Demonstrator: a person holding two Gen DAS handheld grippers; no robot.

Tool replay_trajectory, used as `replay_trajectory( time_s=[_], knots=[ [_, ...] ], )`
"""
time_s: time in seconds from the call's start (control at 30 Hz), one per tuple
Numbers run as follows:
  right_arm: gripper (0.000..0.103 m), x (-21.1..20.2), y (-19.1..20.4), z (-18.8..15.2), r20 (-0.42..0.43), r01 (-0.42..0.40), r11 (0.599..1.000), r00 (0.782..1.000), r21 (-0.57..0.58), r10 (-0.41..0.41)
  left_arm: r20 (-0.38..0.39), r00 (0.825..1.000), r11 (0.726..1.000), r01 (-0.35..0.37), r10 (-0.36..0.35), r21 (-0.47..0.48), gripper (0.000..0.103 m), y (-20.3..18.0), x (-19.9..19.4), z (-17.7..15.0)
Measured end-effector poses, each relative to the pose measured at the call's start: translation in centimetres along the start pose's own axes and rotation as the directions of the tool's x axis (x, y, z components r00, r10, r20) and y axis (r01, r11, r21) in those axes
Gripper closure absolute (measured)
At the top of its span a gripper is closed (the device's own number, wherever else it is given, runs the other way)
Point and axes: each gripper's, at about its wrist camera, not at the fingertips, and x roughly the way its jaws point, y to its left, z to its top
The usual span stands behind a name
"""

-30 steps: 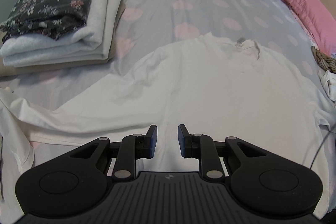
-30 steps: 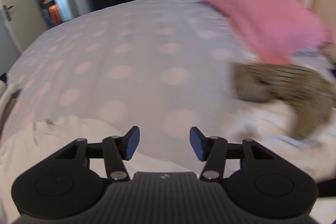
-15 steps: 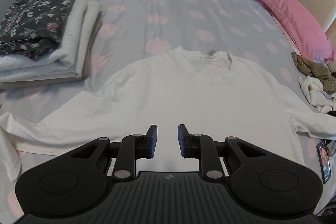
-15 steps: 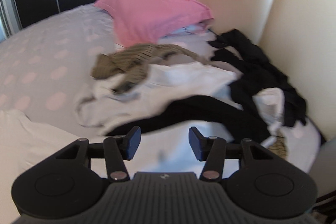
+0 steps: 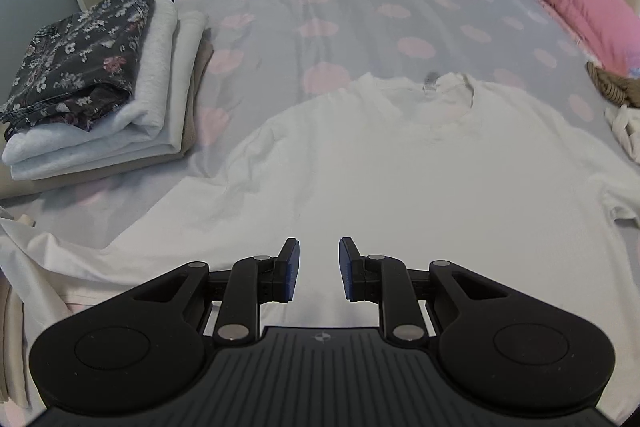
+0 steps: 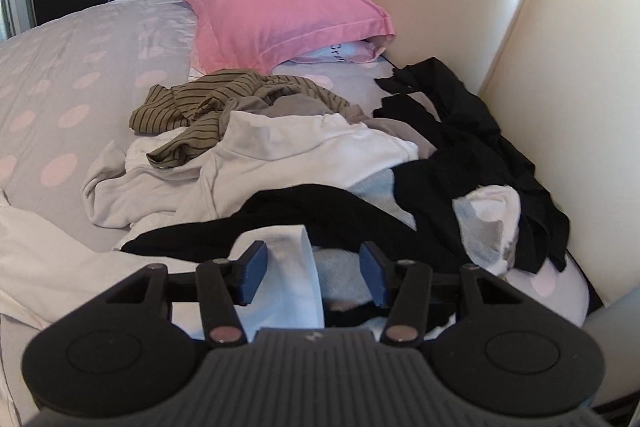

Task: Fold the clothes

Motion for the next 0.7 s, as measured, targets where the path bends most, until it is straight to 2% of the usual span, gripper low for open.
replay_trajectory(
  time_s=[0.03, 0.07, 0.1, 0.13, 0.2, 0.33, 0.5, 0.6, 0.7],
  knots=[
    [0.071, 0.2, 0.1, 0.0, -0.008, -0.013, 1.0, 1.0, -0.001, 0.013, -0.006, 1.0, 1.0, 0.003, -0.003, 0.005, 0.084, -0.2, 0.2, 0.0],
    [0.08, 0.3, 0.3, 0.1, -0.021, -0.026, 1.0, 0.999, -0.003, 0.026, -0.011, 1.0, 1.0, 0.007, -0.007, 0.01, 0.084, -0.4, 0.4, 0.0],
    [0.095, 0.2, 0.6, 0.1, -0.026, -0.037, 0.999, 0.999, -0.009, 0.036, -0.011, 1.0, 1.0, 0.013, -0.013, 0.015, 0.084, -0.6, 0.4, 0.0],
    [0.098, -0.3, 1.0, 0.1, -0.018, -0.041, 0.999, 0.999, -0.02, 0.04, -0.01, 1.0, 1.0, 0.019, -0.019, 0.021, 0.084, -0.8, 0.4, 0.0],
    [0.101, -1.5, 1.7, 0.2, 0.0, -0.056, 0.998, 0.998, -0.039, 0.056, -0.005, 0.999, 0.999, 0.036, -0.036, 0.03, 0.084, -1.3, 0.2, 0.0],
    [0.103, -6.1, 3.8, 1.6, 0.052, -0.147, 0.989, 0.988, -0.033, 0.149, 0.005, 0.998, 0.997, 0.067, -0.068, 0.044, 0.084, -1.9, -0.4, 0.1],
    [0.103, -12.2, 9.7, 3.5, 0.066, -0.265, 0.955, 0.959, -0.136, 0.276, 0.027, 0.993, 0.992, 0.111, -0.112, 0.053, 0.084, -2.3, -2.0, -0.1],
    [0.102, -14.7, 13.2, 3.9, 0.067, -0.273, 0.941, 0.954, -0.199, 0.291, 0.047, 0.989, 0.989, 0.136, -0.139, 0.061, 0.084, -2.5, -3.2, -0.2],
    [0.099, -15.3, 14.7, 3.7, 0.053, -0.277, 0.939, 0.955, -0.206, 0.293, 0.072, 0.986, 0.987, 0.148, -0.153, 0.066, 0.084, -2.6, -4.3, -0.3]
  ],
)
